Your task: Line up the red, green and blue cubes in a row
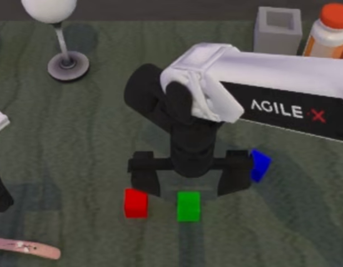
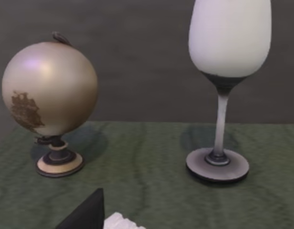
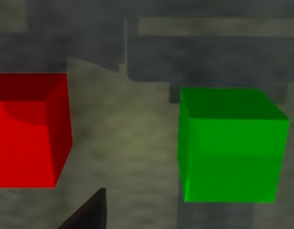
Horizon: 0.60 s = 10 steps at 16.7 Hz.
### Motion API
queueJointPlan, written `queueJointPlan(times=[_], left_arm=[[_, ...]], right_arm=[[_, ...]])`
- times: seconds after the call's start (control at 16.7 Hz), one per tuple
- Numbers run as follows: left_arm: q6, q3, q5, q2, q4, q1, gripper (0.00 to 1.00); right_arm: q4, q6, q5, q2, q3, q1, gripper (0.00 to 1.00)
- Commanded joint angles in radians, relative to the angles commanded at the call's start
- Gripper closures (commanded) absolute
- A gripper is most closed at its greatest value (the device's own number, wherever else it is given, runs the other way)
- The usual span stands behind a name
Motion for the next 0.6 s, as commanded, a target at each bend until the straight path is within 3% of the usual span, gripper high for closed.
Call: queueJointPlan(times=[0.18, 0.6], left_arm=[[0.0, 0.0, 0.0, 0.0, 0.0, 0.0, 0.0], [0.0, 0.0, 0.0, 0.0, 0.0, 0.0, 0.0]], right_arm=[[-0.085, -0.002, 0.001, -0.027, 0.06, 0.002, 0.0], [-0.088, -0.037, 0.001, -0.027, 0.063, -0.011, 0.0]])
